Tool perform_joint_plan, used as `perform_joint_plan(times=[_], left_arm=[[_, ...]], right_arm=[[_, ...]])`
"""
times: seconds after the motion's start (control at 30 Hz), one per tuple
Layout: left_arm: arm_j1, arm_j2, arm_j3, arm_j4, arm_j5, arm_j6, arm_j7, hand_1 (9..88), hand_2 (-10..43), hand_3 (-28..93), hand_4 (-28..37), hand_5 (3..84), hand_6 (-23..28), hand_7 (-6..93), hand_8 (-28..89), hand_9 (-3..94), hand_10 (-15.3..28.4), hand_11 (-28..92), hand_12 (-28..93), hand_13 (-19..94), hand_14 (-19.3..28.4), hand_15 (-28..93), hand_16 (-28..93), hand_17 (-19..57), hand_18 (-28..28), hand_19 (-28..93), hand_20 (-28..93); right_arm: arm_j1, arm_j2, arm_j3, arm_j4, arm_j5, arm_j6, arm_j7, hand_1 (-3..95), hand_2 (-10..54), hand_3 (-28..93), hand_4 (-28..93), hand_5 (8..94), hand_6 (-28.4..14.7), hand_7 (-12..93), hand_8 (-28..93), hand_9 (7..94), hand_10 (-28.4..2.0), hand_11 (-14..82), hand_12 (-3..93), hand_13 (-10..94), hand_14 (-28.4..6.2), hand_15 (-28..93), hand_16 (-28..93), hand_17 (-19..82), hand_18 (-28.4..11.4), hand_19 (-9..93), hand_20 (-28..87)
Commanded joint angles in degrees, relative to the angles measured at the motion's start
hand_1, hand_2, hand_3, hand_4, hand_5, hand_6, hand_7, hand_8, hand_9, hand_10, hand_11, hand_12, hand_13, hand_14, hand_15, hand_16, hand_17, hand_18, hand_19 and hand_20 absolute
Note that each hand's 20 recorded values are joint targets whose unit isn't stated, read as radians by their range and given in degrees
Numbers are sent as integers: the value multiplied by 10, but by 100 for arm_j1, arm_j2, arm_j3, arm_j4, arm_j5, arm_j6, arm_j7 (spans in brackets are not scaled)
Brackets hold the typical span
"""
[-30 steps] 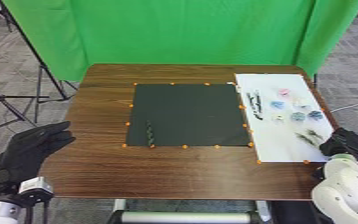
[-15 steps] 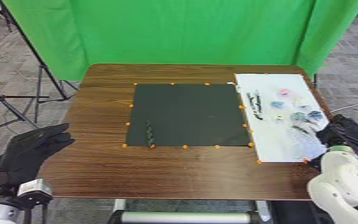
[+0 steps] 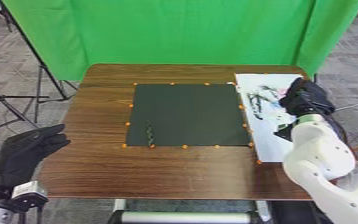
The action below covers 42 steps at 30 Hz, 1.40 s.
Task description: Arrange flowers
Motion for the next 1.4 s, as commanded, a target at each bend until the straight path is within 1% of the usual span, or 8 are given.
perform_joint_plan(times=[0.03, 0.07, 0.37, 0.7, 1.0, 1.23, 1.3, 1.4], left_arm=[[-112, -7, 54, -2, 20, -24, -174, 319, 33, 782, -145, 541, 154, 151, -92, 450, 220, 430, 113, 307, 261, 632, -129, -87, 205, 586, 157], [-174, -27, 62, 4, 43, -54, -245, 319, 33, 782, -145, 541, 154, 151, -92, 450, 221, 430, 113, 307, 261, 632, -130, -87, 205, 586, 157], [-450, 4, 94, 67, 118, -152, -429, 318, 34, 781, -144, 541, 155, 151, -91, 449, 220, 429, 113, 306, 262, 632, -130, -87, 205, 586, 157], [-582, 68, 214, 124, 121, -187, -378, 316, 33, 783, -141, 541, 155, 151, -92, 450, 221, 430, 112, 307, 261, 633, -130, -87, 205, 586, 157], [-668, 125, 249, 136, 138, -188, -430, 317, 33, 784, -141, 541, 155, 150, -92, 450, 220, 430, 112, 308, 261, 633, -130, -87, 205, 587, 156], [-560, 110, 145, 75, 158, -164, -490, 318, 34, 785, -140, 541, 155, 152, -92, 450, 220, 431, 113, 307, 260, 632, -130, -87, 205, 586, 156], [-475, 131, 132, 45, 136, -116, -422, 319, 35, 784, -140, 541, 154, 152, -92, 450, 220, 430, 112, 307, 261, 633, -130, -87, 205, 587, 156], [-499, 120, 148, 59, 147, -133, -450, 319, 36, 784, -139, 542, 155, 151, -92, 450, 220, 430, 112, 307, 260, 633, -130, -87, 205, 587, 156]], right_arm=[[1131, -1331, -1588, 308, -96, -507, -332, 551, -95, 772, -280, 863, -37, 253, 157, 890, -106, 407, 322, 876, -62, 685, 244, 457, -210, 932, -123], [1207, -1480, -1757, 414, -114, -596, -344, 551, -95, 772, -279, 863, -37, 252, 157, 891, -107, 407, 322, 877, -63, 685, 244, 457, -210, 932, -122], [1343, -2360, -2402, 1214, -371, -1094, -238, 549, -95, 772, -277, 865, -37, 249, 160, 891, -107, 408, 321, 879, -63, 684, 245, 454, -213, 932, -112], [1298, -2778, -2455, 1796, -458, -1385, -12, 540, -95, 772, -272, 863, -31, 253, 159, 892, -112, 413, 318, 879, -64, 684, 247, 454, -213, 932, -109], [1145, -3146, -2349, 1764, -574, -1684, -92, 503, -95, 731, -254, 862, -35, 258, 147, 879, -126, 453, 255, 875, -66, 682, 249, 452, -216, 932, -107], [1169, -3146, -2446, 1566, -359, -1949, 19, 451, -95, 730, -251, 862, -39, 243, 137, 877, -132, 449, 246, 875, -72, 684, 247, 452, -222, 932, -104], [1189, -3132, -2463, 1555, -356, -1947, 0, 411, -94, 744, -245, 860, -43, 223, 98, 876, -139, 440, 242, 870, -78, 684, 248, 448, -230, 932, -107], [1210, -3126, -2442, 1565, -313, -2012, 35, 375, -76, 750, -231, 862, -42, 243, -67, 873, -147, 433, 241, 863, -84, 688, 244, 444, -235, 932, -116]])
